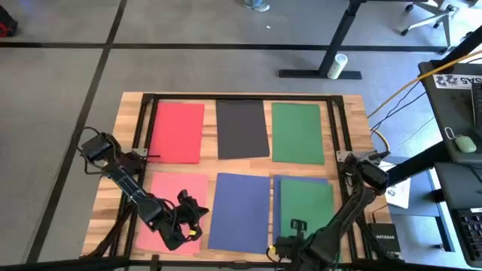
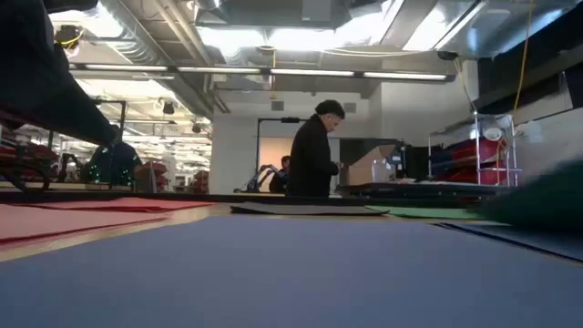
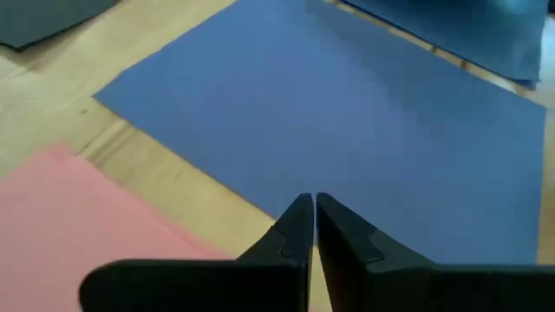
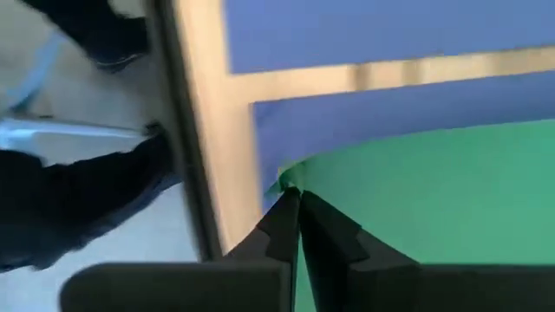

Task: Organize paper
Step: Stack the green paper on the stacked green paper

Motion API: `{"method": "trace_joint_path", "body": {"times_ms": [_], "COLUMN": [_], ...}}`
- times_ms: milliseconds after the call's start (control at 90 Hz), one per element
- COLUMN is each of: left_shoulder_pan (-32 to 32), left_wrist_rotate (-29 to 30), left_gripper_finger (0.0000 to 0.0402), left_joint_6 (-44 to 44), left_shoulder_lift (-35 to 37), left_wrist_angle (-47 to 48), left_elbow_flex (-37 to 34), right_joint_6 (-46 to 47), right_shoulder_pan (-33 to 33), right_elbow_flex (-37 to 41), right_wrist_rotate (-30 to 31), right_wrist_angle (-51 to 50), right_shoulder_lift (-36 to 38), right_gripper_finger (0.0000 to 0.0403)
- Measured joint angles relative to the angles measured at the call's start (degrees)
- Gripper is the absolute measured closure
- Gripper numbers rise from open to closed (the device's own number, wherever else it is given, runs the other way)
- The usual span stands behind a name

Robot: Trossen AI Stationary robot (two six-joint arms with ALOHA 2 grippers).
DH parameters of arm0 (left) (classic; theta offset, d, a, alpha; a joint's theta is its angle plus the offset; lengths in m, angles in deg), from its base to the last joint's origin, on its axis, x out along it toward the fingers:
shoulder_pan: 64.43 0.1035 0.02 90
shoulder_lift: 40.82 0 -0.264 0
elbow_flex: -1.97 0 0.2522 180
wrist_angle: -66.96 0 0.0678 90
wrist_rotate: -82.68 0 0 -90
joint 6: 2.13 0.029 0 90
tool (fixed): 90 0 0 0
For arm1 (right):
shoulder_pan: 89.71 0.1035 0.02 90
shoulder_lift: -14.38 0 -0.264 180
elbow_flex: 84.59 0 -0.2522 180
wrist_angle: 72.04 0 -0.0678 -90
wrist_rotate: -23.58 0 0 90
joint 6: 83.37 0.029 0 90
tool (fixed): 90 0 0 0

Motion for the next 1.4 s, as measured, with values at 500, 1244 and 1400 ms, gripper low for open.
{"method": "trace_joint_path", "body": {"times_ms": [500, 1244, 1400], "left_shoulder_pan": [0.0, -0.02, -0.02], "left_wrist_rotate": [0.0, 0.02, 0.02], "left_gripper_finger": [0.0402, 0.0402, 0.0402], "left_joint_6": [0.16, -0.57, -0.65], "left_shoulder_lift": [0.0, 0.0, 0.0], "left_wrist_angle": [-0.02, 0.06, 0.07], "left_elbow_flex": [0.0, 0.02, 0.02], "right_joint_6": [-10.83, -41.03, -41.13], "right_shoulder_pan": [-5.65, -28.35, -33.17], "right_elbow_flex": [-10.55, 13.48, 22.44], "right_wrist_rotate": [14.41, 16.24, 15.67], "right_wrist_angle": [-24.57, -8.48, -0.5], "right_shoulder_lift": [1.27, 5.04, 9.48], "right_gripper_finger": [0.0401, 0.0403, 0.0403]}}
